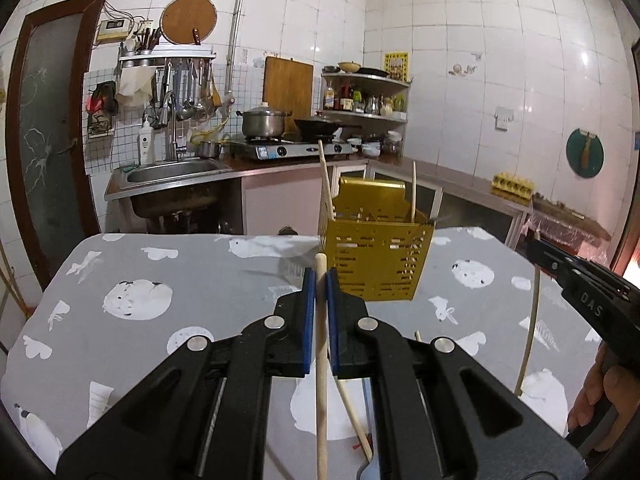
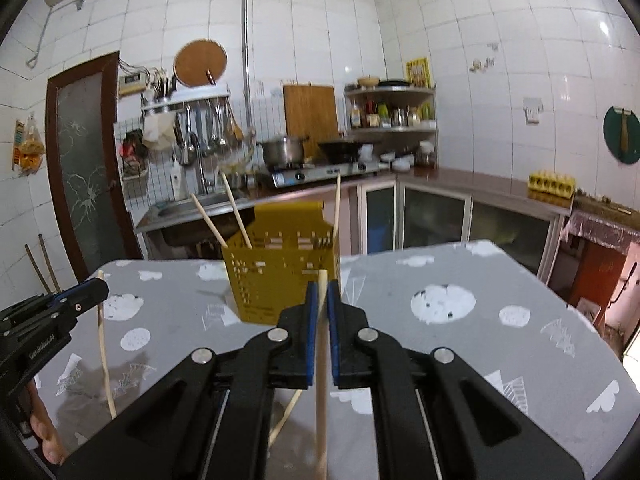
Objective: Organize utensils
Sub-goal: 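Lower the left tool's chopstick into the yellow holder and open while the right tool does likewise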
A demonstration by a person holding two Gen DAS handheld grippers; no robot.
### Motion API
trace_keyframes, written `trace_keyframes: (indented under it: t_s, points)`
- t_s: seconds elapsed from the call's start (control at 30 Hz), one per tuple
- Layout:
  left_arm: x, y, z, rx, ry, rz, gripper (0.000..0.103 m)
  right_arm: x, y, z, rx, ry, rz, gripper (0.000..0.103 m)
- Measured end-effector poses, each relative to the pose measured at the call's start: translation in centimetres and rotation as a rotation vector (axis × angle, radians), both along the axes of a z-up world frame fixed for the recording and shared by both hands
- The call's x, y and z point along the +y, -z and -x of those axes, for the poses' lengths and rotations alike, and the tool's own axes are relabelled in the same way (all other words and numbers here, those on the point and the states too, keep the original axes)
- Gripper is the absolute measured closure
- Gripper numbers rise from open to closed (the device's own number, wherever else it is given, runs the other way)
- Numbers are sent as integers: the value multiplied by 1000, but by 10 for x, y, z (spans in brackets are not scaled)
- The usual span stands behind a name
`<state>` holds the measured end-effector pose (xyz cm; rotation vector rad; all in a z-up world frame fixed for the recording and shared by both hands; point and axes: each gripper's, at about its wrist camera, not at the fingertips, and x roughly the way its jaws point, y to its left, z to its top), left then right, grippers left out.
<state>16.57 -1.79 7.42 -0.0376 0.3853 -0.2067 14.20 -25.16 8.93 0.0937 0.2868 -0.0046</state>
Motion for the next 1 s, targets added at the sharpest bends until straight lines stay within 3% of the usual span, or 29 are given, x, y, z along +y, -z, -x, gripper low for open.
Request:
trace_keyframes:
  t_s: [0.47,1.0]
  points:
    - [10,-39,-18,-124,1,68,98,-10,-38,-8,-115,23,-3,97]
    - [-34,-145,-86,-327,39,72,98,-14,-148,-73,-253,33,25,97]
